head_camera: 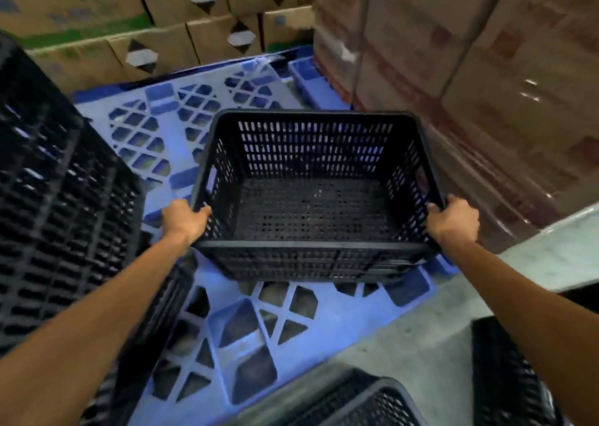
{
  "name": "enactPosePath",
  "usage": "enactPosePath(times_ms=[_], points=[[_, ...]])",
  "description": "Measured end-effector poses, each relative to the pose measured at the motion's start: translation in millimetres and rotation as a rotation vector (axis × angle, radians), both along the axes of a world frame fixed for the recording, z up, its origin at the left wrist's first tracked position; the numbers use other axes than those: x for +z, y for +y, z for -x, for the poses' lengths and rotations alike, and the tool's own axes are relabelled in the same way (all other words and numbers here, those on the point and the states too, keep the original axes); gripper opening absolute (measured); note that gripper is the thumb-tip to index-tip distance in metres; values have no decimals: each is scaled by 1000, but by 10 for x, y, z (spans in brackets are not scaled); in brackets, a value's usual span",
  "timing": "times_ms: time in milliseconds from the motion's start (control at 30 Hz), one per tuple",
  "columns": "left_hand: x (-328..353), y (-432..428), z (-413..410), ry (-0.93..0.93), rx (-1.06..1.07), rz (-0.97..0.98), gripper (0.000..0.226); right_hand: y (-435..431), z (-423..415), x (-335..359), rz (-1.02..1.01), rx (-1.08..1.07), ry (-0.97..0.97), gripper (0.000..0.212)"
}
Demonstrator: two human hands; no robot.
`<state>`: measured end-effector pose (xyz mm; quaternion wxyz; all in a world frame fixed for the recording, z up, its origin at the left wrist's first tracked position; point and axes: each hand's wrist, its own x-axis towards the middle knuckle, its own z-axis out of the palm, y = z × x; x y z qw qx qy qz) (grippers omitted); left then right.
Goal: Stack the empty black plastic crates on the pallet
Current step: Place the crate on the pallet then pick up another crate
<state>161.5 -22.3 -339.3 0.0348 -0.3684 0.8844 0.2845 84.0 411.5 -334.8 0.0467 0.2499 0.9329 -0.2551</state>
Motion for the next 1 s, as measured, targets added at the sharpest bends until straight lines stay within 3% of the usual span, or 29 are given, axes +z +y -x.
enactPosePath(times_ms=[233,467,667,1000], points=[[516,163,-386,97,101,-33,37,150,-426,764,-20,14,99,33],[1963,813,-1256,129,162,-20,34,683,-1084,2215,-40,125,180,28],[3146,1595,-2741,150,219,36,34,1292,-2098,3186,-54,255,207,30],[3224,2434,-4990,49,395,66,33,1805,-3432,3210,-16,430,120,34]])
